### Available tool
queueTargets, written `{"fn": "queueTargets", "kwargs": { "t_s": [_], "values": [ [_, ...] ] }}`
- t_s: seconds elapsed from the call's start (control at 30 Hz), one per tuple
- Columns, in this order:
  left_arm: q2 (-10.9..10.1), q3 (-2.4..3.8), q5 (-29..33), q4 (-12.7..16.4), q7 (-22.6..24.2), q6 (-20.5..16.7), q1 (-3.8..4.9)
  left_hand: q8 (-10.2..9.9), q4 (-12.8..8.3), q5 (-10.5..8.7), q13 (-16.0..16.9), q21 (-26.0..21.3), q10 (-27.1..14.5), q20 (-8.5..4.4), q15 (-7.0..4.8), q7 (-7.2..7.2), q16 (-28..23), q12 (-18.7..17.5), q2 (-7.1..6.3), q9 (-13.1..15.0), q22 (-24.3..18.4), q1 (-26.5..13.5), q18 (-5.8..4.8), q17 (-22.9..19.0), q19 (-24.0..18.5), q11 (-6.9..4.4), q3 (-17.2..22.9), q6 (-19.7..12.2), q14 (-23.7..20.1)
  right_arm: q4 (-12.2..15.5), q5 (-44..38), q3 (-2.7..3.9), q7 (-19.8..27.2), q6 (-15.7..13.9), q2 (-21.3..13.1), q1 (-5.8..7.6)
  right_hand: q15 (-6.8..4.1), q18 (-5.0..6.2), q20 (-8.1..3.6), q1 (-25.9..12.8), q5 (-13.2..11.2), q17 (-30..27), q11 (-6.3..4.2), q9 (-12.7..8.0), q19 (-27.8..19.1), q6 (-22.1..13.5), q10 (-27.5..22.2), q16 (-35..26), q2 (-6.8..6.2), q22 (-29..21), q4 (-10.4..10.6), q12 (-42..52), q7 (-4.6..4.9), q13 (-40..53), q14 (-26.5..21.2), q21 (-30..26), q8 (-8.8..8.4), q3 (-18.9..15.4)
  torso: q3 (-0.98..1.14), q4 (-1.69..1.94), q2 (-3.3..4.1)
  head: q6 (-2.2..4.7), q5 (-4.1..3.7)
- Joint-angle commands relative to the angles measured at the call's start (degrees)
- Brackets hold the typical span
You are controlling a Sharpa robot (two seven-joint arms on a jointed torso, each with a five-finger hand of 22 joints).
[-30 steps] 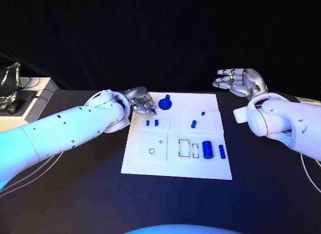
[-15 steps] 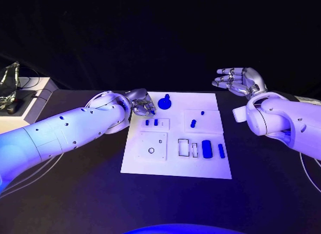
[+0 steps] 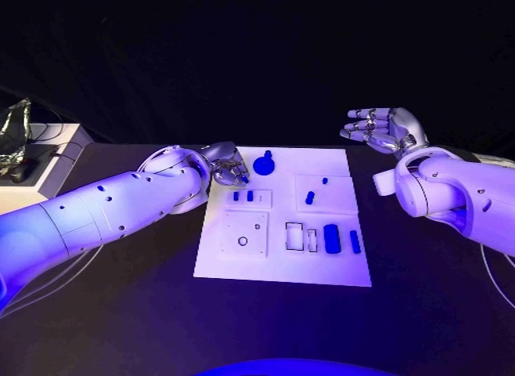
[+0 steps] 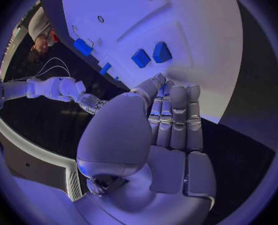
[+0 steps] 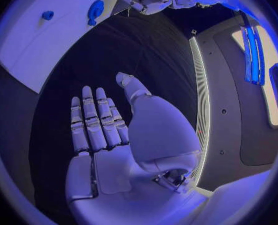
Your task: Assemble the parts on the task board
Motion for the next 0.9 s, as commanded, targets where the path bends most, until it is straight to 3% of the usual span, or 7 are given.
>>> {"fn": "queueTargets", "kwargs": {
  "t_s": [0.03,0.9],
  "values": [
    [0.3,-0.14,-0.6,-0.1,-0.2,1.0,-0.08,0.2,0.2,0.10,0.0,-0.3,0.1,0.27,0.29,-0.06,-0.2,-0.3,-0.42,0.0,0.1,0.1,0.97,0.1,0.0,0.31,0.0,-0.3,-0.1,0.1,-0.6,0.02,0.4,0.8,0.0,-0.02,-0.06,-0.87,-0.10,-0.6,0.2,-0.1,-0.20,0.0,-0.2,0.4,0.1,-0.3,-0.05,-0.1,0.0,-0.4,1.32,0.0,0.0,-0.2,-0.11,0.3,0.02,-0.03,0.03,0.01,-0.05],
    [1.3,-0.72,-0.8,-0.5,-0.6,1.6,-0.06,0.2,0.2,0.09,0.0,-0.3,0.0,0.28,0.29,-0.05,-0.2,-0.1,-0.35,0.0,0.2,0.3,1.01,0.1,0.0,0.31,0.0,-0.3,-0.2,0.1,-0.7,0.02,0.3,0.9,0.1,-0.02,-0.09,-0.89,-0.12,-0.7,0.2,-0.1,-0.27,0.0,-0.2,1.0,0.3,-0.3,-0.05,-0.1,-0.1,-0.4,1.25,0.0,0.0,-0.2,-0.08,0.3,0.04,-0.02,0.01,-0.14,-0.12]
  ]
}}
